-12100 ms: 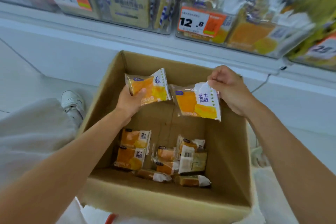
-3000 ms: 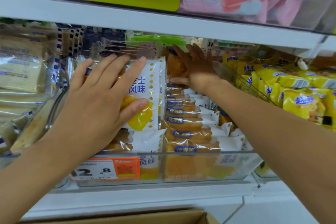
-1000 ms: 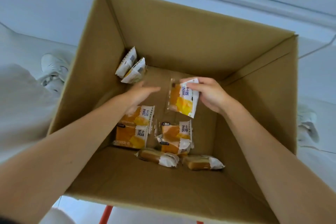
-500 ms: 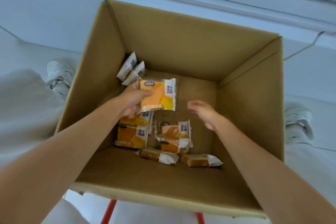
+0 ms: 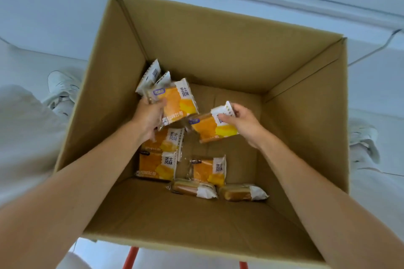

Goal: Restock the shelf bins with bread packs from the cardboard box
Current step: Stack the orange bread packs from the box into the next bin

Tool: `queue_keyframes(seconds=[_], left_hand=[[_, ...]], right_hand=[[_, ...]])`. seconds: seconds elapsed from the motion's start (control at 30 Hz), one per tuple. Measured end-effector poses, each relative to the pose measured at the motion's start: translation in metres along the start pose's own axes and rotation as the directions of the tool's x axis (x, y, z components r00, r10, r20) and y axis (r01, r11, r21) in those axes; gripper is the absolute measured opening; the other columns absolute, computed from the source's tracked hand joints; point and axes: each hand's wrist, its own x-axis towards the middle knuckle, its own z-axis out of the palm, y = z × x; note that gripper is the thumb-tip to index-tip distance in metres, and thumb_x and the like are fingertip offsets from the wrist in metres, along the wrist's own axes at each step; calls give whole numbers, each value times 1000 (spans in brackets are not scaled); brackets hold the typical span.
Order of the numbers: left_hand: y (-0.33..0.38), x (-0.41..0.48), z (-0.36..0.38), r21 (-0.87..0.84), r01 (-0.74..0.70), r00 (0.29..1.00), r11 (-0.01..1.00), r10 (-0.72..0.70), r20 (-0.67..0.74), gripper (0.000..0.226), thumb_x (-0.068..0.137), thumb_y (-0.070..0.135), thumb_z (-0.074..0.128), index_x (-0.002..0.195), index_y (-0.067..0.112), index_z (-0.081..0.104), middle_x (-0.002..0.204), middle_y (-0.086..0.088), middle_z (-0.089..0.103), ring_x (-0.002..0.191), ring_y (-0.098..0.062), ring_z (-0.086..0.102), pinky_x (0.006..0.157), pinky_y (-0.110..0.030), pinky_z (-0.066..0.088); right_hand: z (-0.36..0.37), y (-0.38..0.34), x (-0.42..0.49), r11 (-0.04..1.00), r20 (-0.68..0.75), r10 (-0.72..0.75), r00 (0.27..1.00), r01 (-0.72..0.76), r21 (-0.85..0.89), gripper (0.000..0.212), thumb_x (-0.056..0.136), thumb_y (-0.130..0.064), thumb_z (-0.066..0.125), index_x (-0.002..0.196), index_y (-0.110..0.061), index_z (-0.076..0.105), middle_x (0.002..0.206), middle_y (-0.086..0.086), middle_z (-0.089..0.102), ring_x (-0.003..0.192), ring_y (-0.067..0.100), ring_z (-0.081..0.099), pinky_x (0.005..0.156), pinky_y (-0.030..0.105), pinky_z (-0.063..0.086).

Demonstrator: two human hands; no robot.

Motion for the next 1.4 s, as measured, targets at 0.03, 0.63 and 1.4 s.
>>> queue_keyframes(seconds=[0.03, 0.63, 1.4], left_hand=[[9, -3, 0, -48, -35, 999, 998, 34, -28, 20, 98, 15, 56, 115, 25, 58, 110, -4, 71, 102, -24, 69, 94, -50, 53], [154, -174, 96, 106, -404, 800, 909, 294, 523, 36, 90, 35, 66, 117, 12, 61, 103, -9, 75, 90, -18, 73, 74, -27, 60], [330, -93, 183, 764, -402, -60, -505, 847, 528, 67, 94, 61, 28, 153, 30, 23, 161, -6, 26, 148, -22, 23, 120, -50, 11]], right_hand=[[-8, -18, -4, 998, -11, -61, 998, 61, 23, 27, 87, -10, 69, 113, -11, 63, 108, 11, 70, 92, 20, 67, 84, 35, 54], [-86, -170, -143, 912, -25, -253, 967, 247, 327, 46, 75, -27, 78, 116, -12, 63, 106, 10, 73, 97, 26, 71, 87, 40, 56], [-273, -376, -23, 743, -623, -442, 646, 653, 150, 105, 42, -44, 94, 131, -6, 53, 125, 7, 64, 114, 25, 61, 105, 43, 42]])
